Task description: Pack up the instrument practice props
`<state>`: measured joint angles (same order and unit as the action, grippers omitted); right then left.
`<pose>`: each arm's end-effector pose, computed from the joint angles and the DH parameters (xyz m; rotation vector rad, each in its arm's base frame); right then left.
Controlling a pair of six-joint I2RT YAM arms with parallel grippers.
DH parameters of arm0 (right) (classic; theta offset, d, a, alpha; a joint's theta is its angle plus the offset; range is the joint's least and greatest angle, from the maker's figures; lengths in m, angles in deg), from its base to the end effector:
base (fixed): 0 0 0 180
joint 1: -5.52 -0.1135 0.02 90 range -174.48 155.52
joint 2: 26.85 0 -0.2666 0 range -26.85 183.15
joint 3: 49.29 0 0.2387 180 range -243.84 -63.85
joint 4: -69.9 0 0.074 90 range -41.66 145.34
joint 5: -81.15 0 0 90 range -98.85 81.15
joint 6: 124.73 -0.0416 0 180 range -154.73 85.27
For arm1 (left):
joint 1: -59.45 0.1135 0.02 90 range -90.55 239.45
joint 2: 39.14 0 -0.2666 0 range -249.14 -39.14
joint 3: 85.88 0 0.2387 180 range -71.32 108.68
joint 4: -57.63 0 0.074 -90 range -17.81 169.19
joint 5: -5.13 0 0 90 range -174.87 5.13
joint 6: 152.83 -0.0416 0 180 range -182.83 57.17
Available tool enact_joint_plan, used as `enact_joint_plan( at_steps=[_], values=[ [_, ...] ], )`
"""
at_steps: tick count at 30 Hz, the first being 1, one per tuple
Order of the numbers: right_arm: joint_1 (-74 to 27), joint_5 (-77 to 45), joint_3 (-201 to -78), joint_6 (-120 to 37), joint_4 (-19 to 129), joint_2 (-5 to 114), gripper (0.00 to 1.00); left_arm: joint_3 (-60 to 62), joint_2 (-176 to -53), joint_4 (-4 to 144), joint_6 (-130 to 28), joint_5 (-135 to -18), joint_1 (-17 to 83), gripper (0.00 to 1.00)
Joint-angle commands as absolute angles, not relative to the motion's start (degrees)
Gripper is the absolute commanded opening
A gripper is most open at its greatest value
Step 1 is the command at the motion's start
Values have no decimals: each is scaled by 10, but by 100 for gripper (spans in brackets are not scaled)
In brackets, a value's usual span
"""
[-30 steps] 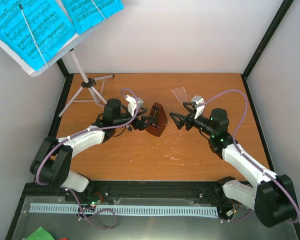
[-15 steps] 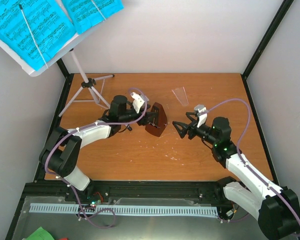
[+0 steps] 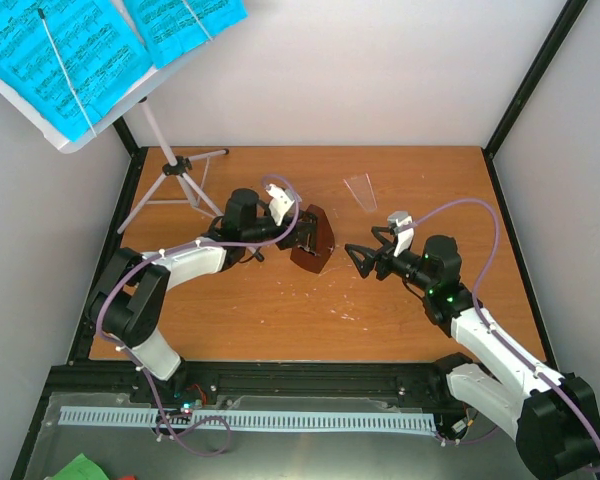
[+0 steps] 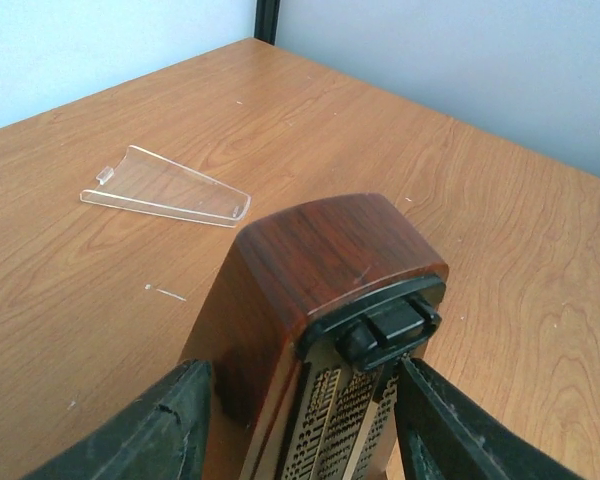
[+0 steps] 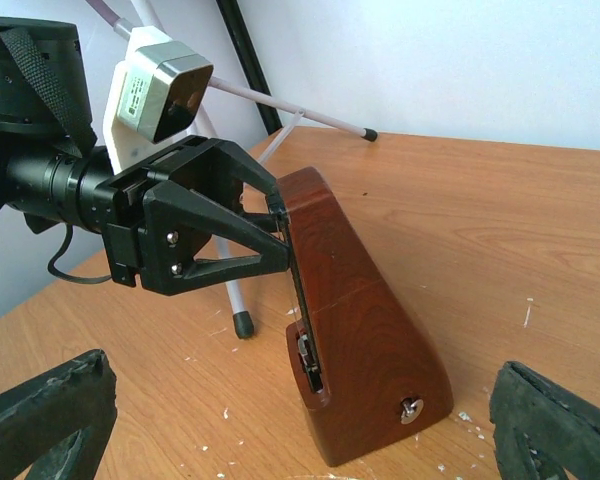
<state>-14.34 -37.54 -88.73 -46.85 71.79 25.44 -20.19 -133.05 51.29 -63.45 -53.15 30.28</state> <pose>0.1796 0.0861 0.2503 -0.4938 1.7472 0.8404 0.2950 -0.1897 0.2258 0.8659 1.7938 -0.8646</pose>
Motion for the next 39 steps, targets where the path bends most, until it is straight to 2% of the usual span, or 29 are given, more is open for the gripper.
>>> enact_joint_plan(
  at_steps=[1,14,16,20,22,26,32,39],
  values=[
    [-141,-368,-880,-475,732,248,100,-178,-1334,509,-651,-531,297,49],
    [-141,-367,-877,-481,738,246,100,-180,-1334,507,-648,-518,296,40],
    [-141,-366,-877,-483,738,246,100,-180,-1333,508,-643,-511,296,48],
    [-141,-310,-887,-516,718,261,100,-188,-1333,510,-612,-500,296,75],
    [-140,-276,-906,-543,686,285,100,-197,-1338,512,-593,-504,297,82],
    [-141,-270,-947,-604,649,374,99,-205,-1356,518,-553,-506,297,85],
    [-141,-298,-992,-651,647,497,88,-237,-1371,503,-512,-524,300,87],
    [-141,-331,-1056,-619,629,616,76,-248,-1393,488,-498,-511,304,88]
  ],
)
